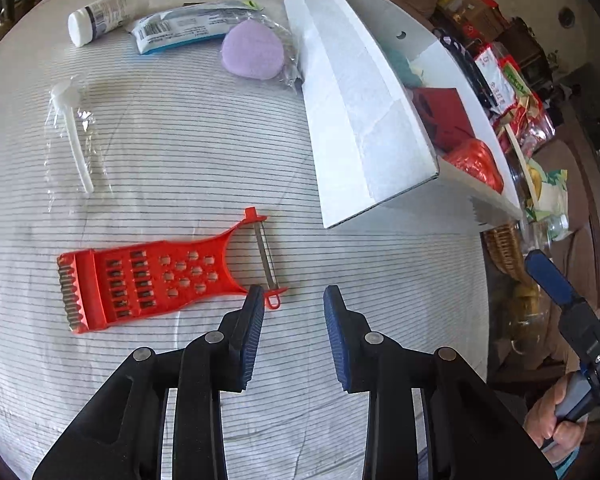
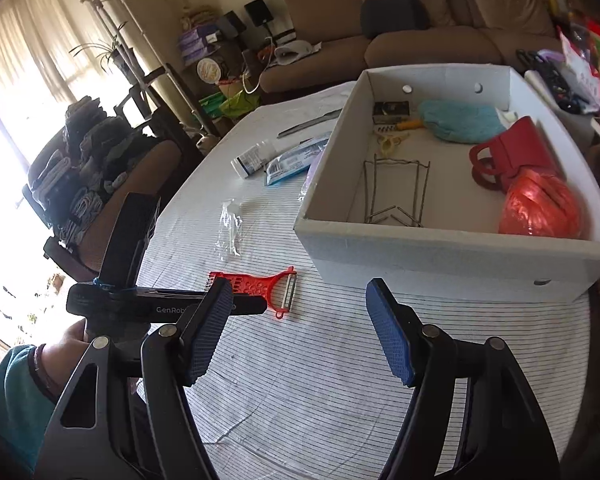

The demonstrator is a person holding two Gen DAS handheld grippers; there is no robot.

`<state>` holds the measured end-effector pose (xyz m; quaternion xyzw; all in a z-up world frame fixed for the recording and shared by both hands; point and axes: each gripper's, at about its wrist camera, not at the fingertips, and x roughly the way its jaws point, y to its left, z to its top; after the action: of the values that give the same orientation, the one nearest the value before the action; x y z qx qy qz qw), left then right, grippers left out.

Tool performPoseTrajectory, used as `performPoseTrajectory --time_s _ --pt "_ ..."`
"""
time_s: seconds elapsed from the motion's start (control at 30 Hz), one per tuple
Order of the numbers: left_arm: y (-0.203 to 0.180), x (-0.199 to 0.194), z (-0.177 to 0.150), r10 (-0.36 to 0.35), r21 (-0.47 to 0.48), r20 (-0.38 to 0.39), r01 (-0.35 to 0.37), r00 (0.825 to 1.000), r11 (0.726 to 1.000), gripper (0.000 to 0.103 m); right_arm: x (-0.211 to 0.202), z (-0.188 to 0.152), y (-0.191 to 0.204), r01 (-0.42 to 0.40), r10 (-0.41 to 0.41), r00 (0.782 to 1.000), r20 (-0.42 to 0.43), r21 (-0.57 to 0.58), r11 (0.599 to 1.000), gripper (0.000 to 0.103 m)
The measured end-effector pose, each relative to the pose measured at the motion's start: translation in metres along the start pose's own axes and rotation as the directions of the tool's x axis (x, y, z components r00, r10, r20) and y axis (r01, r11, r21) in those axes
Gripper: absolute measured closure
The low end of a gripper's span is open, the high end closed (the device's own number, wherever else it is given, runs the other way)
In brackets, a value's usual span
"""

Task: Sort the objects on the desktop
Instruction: 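Withdraw both grippers and hover them open above the red grater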

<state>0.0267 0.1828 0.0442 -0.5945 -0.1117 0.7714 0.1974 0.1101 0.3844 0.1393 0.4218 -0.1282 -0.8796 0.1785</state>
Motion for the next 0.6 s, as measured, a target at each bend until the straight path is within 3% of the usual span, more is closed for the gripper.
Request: performPoseTrajectory --time_s 0.27,0.47,0.53,0.6 --pt "-0.004 0.036 0.018 0.066 -0.004 -0.053 -0.066 0.996 0.998 0.073 0.006 -0.008 -0.030 0.007 -0.006 1.000 -0.018 0.060 0.998 0.036" --pt "-0.007 0.041 0.020 0.095 -0.002 -0.030 -0.095 0.995 0.995 0.074 0.005 -0.013 -0.043 -0.001 0.002 1.000 -0.012 0.088 0.996 0.036" --pt "-0.005 0.042 0.017 0.073 -0.012 -0.027 -0.074 0.997 0.997 0.098 0.006 -0.014 -0.044 0.001 0.000 1.000 -0.012 0.093 0.996 0.036" --pt "0.001 0.040 0.011 0.041 -0.050 -0.012 -0.042 0.999 0.998 0.099 0.007 -0.015 -0.046 0.002 0.000 1.000 -0.014 0.101 0.995 0.036"
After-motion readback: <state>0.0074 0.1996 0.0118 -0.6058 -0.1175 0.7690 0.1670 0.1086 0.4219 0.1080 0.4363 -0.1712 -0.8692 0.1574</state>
